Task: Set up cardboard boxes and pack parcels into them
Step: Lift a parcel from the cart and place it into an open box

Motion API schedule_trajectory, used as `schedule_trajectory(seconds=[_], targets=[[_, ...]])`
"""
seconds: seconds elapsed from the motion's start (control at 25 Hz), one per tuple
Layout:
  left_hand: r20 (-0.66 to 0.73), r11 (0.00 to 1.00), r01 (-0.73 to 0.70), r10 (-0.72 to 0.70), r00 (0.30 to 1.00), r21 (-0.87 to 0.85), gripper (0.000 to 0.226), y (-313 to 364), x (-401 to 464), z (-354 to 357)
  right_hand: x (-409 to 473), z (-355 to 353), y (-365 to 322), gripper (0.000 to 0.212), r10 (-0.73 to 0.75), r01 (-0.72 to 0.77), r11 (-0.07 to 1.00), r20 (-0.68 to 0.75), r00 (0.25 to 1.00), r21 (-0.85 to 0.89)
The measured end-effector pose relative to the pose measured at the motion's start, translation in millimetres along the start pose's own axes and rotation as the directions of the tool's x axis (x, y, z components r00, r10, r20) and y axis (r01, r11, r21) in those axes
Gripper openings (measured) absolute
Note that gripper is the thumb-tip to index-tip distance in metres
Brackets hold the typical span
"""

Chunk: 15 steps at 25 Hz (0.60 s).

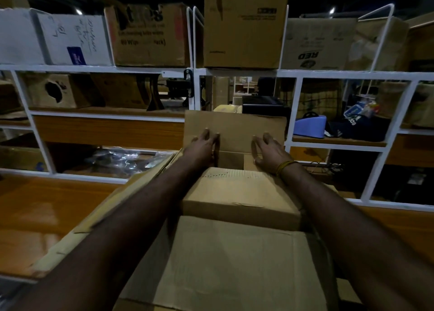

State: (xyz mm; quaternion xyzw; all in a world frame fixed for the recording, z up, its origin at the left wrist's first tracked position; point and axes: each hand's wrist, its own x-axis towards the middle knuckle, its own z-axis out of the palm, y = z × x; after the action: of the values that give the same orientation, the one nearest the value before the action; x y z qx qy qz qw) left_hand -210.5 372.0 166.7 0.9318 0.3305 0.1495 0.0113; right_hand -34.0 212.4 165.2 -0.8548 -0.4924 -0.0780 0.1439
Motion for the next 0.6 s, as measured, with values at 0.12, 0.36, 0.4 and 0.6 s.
schedule_trajectory(seconds=[0.12,0.36,0.4,0.6], targets=[[0.077,0.999,-0.019,0.016,0.997,0.044,0.090,-1.3,11.2,8.3,6.0,10.7,1.6,0.063,0.005,-0.006,1.000,0.059,0.998,0.012],[0.151,0.999,0.000,0.005,0.989,-0.035,0.060,-6.4,19.3,24.5,11.7,21.4,5.1,0.053,0.063,-0.058,0.997,0.121,0.991,-0.045],[0.137,0.999,-0.005,0.010,0.991,-0.041,0.059,-5.1,19.3,24.3,12.2,22.1,5.3,0.051,0.069,-0.064,0.997,0.123,0.990,-0.047],[0.146,0.999,-0.007,0.014,0.989,-0.043,0.057,-2.2,15.6,19.0,4.7,21.3,6.2,0.053,0.085,-0.084,0.996,0.130,0.988,-0.012]])
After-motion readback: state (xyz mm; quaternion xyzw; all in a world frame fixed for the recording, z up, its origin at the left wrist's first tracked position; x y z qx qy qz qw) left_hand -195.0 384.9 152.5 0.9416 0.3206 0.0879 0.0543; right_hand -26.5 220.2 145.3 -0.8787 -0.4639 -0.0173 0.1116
